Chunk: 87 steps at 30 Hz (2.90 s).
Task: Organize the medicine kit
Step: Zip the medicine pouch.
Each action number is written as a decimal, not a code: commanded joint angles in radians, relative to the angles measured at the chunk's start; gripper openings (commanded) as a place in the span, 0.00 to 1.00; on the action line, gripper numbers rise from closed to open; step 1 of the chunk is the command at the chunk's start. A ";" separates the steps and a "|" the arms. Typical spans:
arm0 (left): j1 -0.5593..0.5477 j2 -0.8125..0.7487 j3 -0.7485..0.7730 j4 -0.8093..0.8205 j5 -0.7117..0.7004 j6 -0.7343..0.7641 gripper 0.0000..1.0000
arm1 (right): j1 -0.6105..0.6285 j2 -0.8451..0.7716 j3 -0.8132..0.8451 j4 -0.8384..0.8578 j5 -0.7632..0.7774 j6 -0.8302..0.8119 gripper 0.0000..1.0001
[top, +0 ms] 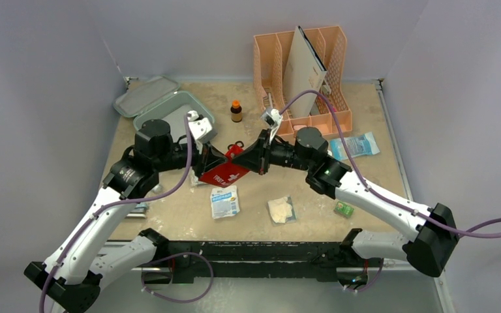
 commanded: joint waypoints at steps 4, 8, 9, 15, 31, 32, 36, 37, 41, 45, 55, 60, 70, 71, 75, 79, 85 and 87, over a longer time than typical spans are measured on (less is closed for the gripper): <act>0.018 -0.041 0.002 0.136 -0.044 -0.132 0.00 | -0.071 0.013 -0.036 0.128 -0.144 0.202 0.00; 0.019 -0.016 0.009 0.099 -0.005 -0.189 0.00 | -0.071 0.023 -0.003 0.139 -0.151 0.194 0.00; 0.019 -0.015 0.012 0.087 -0.002 -0.211 0.04 | -0.071 0.022 0.000 0.132 -0.143 0.181 0.00; 0.019 -0.067 0.015 0.120 -0.033 -0.407 0.42 | -0.071 0.027 0.012 0.117 -0.141 0.103 0.00; 0.020 0.122 0.147 0.089 -0.048 -0.557 0.46 | -0.071 0.038 0.057 0.068 -0.152 0.027 0.00; 0.020 0.131 0.149 0.077 -0.055 -0.547 0.46 | -0.071 0.040 0.059 0.065 -0.153 0.024 0.00; 0.020 0.148 0.138 0.060 -0.069 -0.527 0.45 | -0.071 0.049 0.069 0.060 -0.155 0.019 0.00; 0.020 0.154 0.136 0.059 -0.065 -0.525 0.44 | -0.071 0.051 0.071 0.056 -0.156 0.017 0.00; 0.020 0.177 0.141 0.048 -0.041 -0.515 0.36 | -0.071 0.061 0.079 0.030 -0.154 0.002 0.00; 0.020 0.189 0.147 0.043 0.003 -0.510 0.18 | -0.071 0.075 0.080 0.003 -0.155 -0.009 0.00; 0.023 0.227 0.303 -0.128 0.127 -0.431 0.00 | -0.079 0.097 0.077 -0.118 -0.233 -0.050 0.00; 0.023 0.223 0.329 -0.165 0.184 -0.376 0.00 | -0.084 0.056 0.104 -0.227 -0.273 -0.103 0.00; 0.024 0.245 0.375 -0.274 0.191 -0.302 0.00 | -0.083 0.072 0.125 -0.405 -0.330 -0.175 0.00; 0.024 0.250 0.376 -0.275 0.193 -0.300 0.00 | -0.083 0.069 0.129 -0.422 -0.332 -0.182 0.00; 0.023 0.258 0.369 -0.264 0.213 -0.294 0.00 | -0.084 0.046 0.142 -0.453 -0.303 -0.209 0.00; 0.023 0.229 0.350 -0.234 0.181 -0.287 0.24 | -0.084 0.024 0.127 -0.391 -0.244 -0.181 0.00; 0.023 0.188 0.308 -0.266 0.126 -0.218 0.47 | -0.083 0.026 0.132 -0.292 -0.195 -0.135 0.00; 0.023 0.190 0.297 -0.292 0.110 -0.194 0.51 | -0.083 0.023 0.134 -0.265 -0.165 -0.114 0.00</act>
